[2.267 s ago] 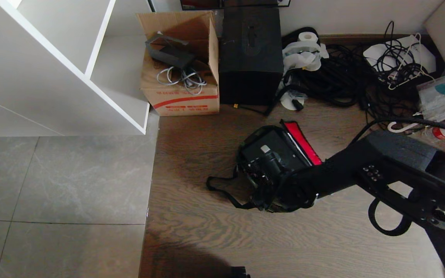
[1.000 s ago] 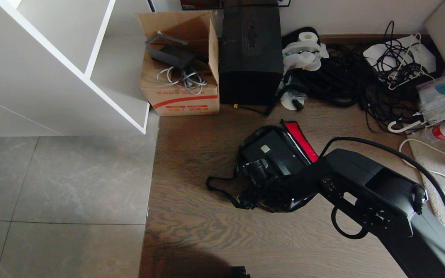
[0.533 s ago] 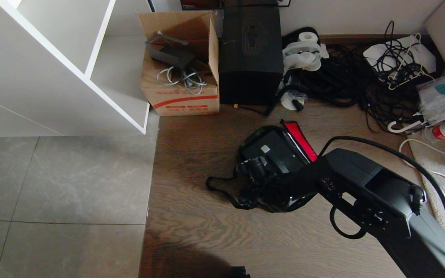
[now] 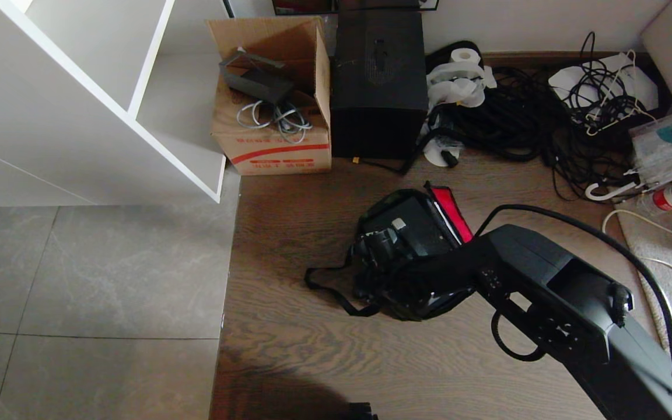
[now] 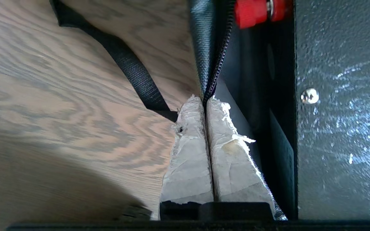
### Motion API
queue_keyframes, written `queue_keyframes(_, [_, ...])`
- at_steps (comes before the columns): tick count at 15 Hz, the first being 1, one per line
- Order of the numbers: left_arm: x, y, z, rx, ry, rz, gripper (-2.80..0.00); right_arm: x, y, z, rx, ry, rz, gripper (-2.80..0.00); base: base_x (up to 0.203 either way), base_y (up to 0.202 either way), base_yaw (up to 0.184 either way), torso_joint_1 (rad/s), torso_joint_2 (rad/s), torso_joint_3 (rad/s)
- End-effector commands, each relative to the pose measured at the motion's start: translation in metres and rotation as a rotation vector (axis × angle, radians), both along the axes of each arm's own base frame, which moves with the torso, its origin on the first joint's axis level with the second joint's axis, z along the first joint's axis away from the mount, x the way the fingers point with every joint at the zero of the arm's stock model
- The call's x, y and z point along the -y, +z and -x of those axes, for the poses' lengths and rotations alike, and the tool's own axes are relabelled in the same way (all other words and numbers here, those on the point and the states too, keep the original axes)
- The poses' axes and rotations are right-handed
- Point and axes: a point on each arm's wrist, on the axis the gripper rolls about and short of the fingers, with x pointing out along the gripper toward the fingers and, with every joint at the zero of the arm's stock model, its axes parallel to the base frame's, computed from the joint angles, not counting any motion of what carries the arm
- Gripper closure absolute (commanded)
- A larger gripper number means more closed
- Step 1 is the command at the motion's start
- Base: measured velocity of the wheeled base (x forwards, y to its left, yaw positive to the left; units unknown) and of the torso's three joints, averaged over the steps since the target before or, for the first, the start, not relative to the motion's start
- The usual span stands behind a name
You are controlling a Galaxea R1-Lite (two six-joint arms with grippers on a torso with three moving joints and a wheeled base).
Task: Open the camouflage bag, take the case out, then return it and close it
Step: Close the top of the storage box
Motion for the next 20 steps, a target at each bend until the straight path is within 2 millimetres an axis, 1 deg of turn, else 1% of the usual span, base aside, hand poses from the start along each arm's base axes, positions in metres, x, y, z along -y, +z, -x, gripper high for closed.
queue_keyframes(1, [0.000, 0.000, 0.000, 0.000, 0.000, 0.000, 0.00, -0.009, 0.009, 0.006, 0.007, 0.010, -0.018, 0.00, 0.000, 0.000, 0.000, 0.000, 0.00, 0.000])
queue_keyframes(2, [0.000, 0.000, 0.000, 0.001, 0.000, 0.000, 0.00, -0.012, 0.019, 0.011, 0.004, 0.012, -0.032, 0.00, 0.000, 0.000, 0.000, 0.000, 0.00, 0.000])
queue_keyframes(5, [0.000, 0.000, 0.000, 0.001, 0.000, 0.000, 0.00, -0.011, 0.046, 0.015, 0.028, 0.013, -0.054, 0.00, 0.000, 0.000, 0.000, 0.000, 0.00, 0.000])
queue_keyframes(7, [0.000, 0.000, 0.000, 0.000, 0.000, 0.000, 0.00, -0.005, 0.064, 0.014, 0.051, 0.009, -0.065, 0.00, 0.000, 0.000, 0.000, 0.000, 0.00, 0.000])
queue_keyframes(9, [0.000, 0.000, 0.000, 0.002, 0.000, 0.000, 0.00, 0.003, 0.077, 0.018, -0.002, 0.044, -0.076, 0.00, 0.000, 0.000, 0.000, 0.000, 0.00, 0.000])
queue_keyframes(11, [0.000, 0.000, 0.000, 0.000, 0.000, 0.000, 0.00, 0.002, 0.066, 0.016, -0.030, 0.049, -0.072, 0.00, 0.000, 0.000, 0.000, 0.000, 0.00, 0.000])
queue_keyframes(14, [0.000, 0.000, 0.000, 0.000, -0.002, 0.000, 0.00, 0.001, 0.055, 0.001, -0.019, 0.034, -0.072, 0.00, 0.000, 0.000, 0.000, 0.000, 0.00, 0.000])
queue_keyframes(17, [0.000, 0.000, 0.000, -0.001, 0.000, 0.000, 0.00, 0.000, 0.052, -0.014, 0.026, 0.001, -0.064, 0.00, 0.000, 0.000, 0.000, 0.000, 0.00, 0.000])
queue_keyframes(19, [0.000, 0.000, 0.000, 0.001, 0.000, 0.000, 0.00, 0.002, 0.041, -0.015, 0.027, -0.019, 0.014, 0.00, 0.000, 0.000, 0.000, 0.000, 0.00, 0.000])
queue_keyframes(20, [0.000, 0.000, 0.000, 0.001, 0.000, 0.000, 0.00, 0.002, 0.039, -0.015, 0.024, -0.020, 0.026, 0.00, 0.000, 0.000, 0.000, 0.000, 0.00, 0.000])
